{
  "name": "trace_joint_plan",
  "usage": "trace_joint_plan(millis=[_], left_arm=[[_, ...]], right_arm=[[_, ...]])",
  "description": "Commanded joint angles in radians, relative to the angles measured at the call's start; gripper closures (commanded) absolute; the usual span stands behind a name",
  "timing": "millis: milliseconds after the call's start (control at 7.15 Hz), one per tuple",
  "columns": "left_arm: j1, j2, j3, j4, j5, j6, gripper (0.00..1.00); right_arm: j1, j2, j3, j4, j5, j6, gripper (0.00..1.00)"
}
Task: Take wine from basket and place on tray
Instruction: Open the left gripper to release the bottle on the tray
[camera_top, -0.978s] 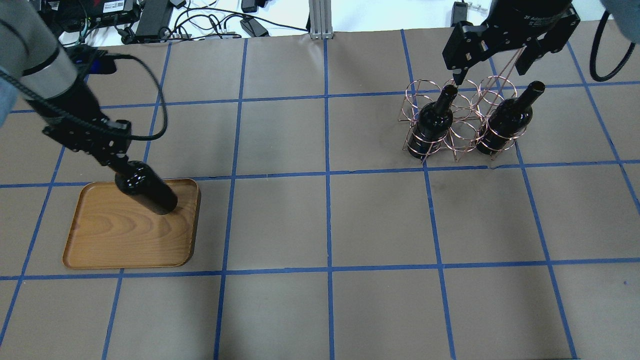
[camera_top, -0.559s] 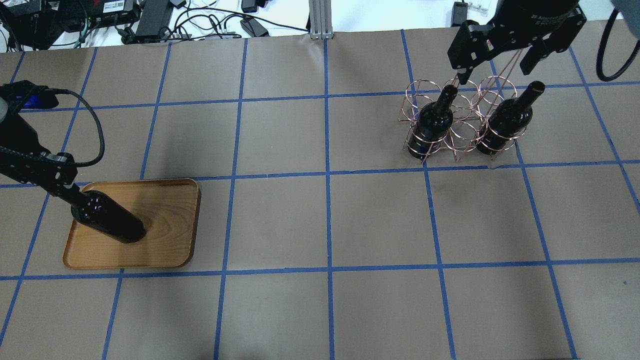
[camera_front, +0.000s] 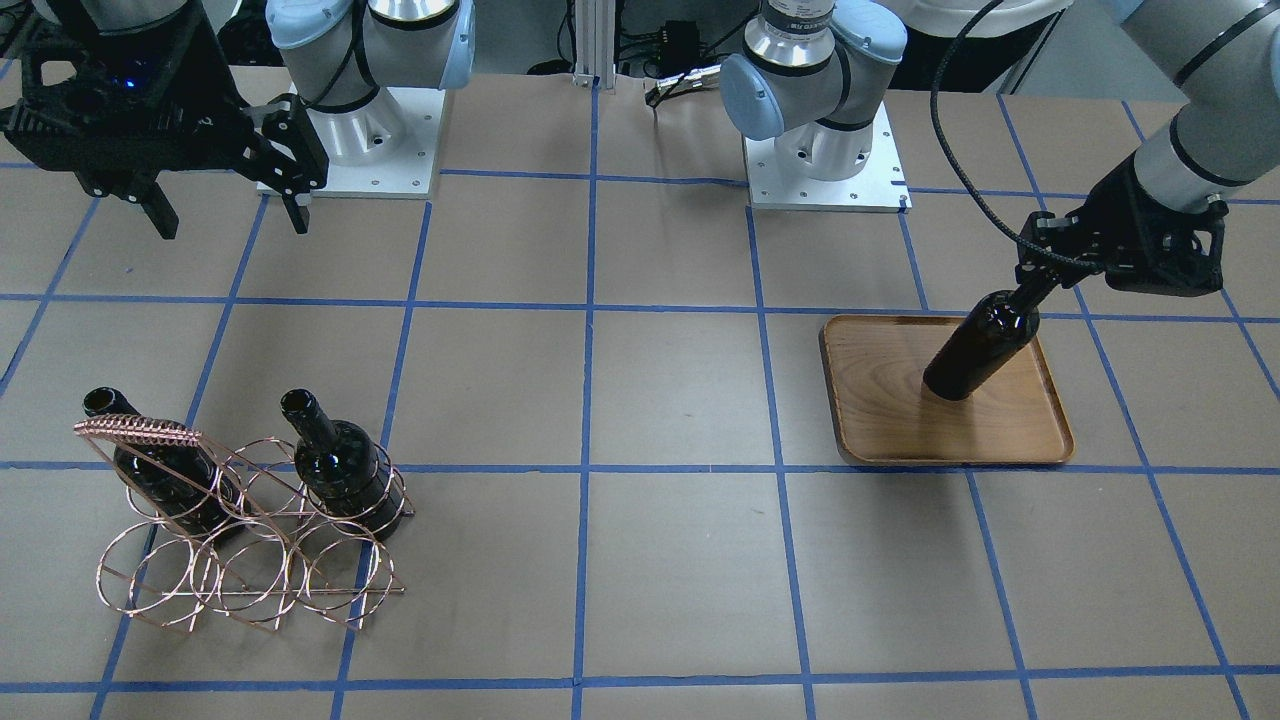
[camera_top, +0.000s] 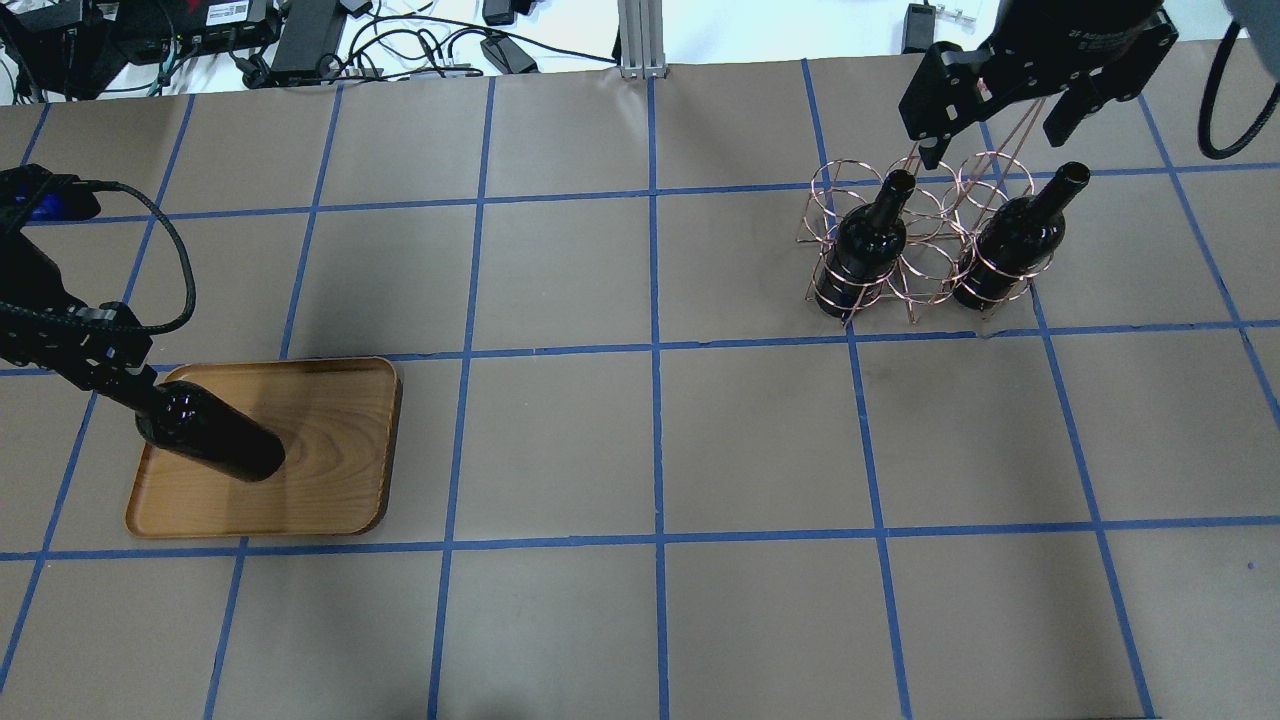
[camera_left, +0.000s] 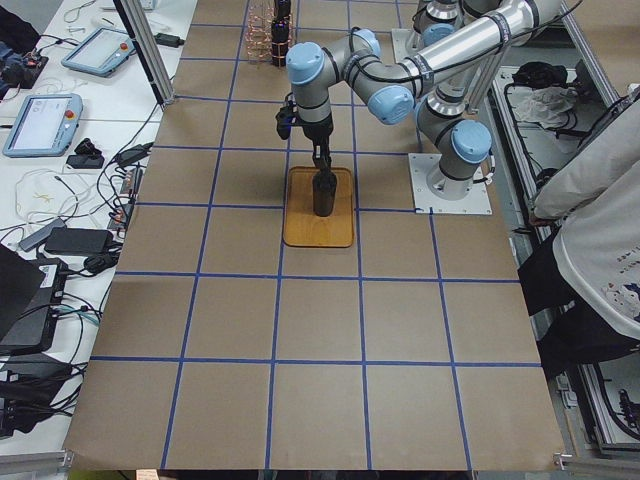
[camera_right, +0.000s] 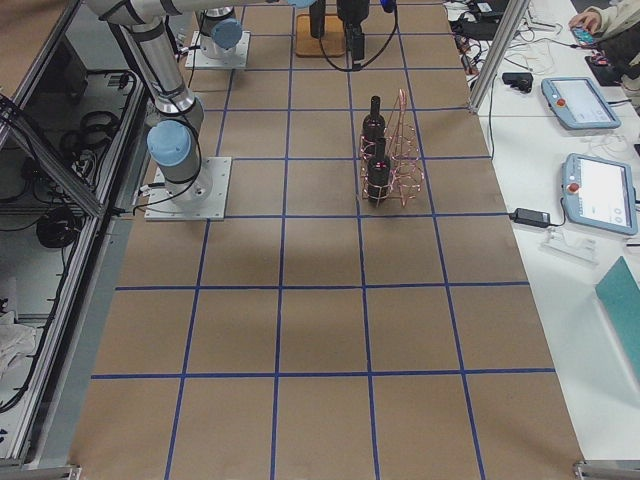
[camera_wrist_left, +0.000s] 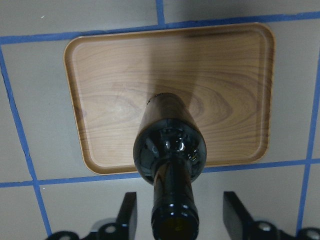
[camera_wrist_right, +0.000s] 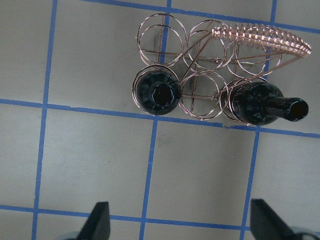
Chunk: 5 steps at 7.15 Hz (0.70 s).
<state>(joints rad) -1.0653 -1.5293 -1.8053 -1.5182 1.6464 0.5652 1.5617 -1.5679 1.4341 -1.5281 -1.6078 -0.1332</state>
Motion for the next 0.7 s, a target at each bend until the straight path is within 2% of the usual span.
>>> trace_joint_plan(millis=[0, 140, 559], left_arm=[[-0.005, 0.012, 0.020, 0.006, -0.010, -0.022, 0.00], [-0.031, 0.021, 0.074, -0.011, -0.057, -0.086, 0.00], [-0.253, 0.026, 0.242, -0.121, -0.074, -0.415, 0.00]], right_arm=[[0.000, -0.006, 0.000, 0.006, 0.008, 0.052, 0.00], [0.001, -0.009, 0.002, 0.009, 0.009, 0.050, 0.00], [0.000, -0.017, 0.026, 0.000, 0.009, 0.050, 0.00]])
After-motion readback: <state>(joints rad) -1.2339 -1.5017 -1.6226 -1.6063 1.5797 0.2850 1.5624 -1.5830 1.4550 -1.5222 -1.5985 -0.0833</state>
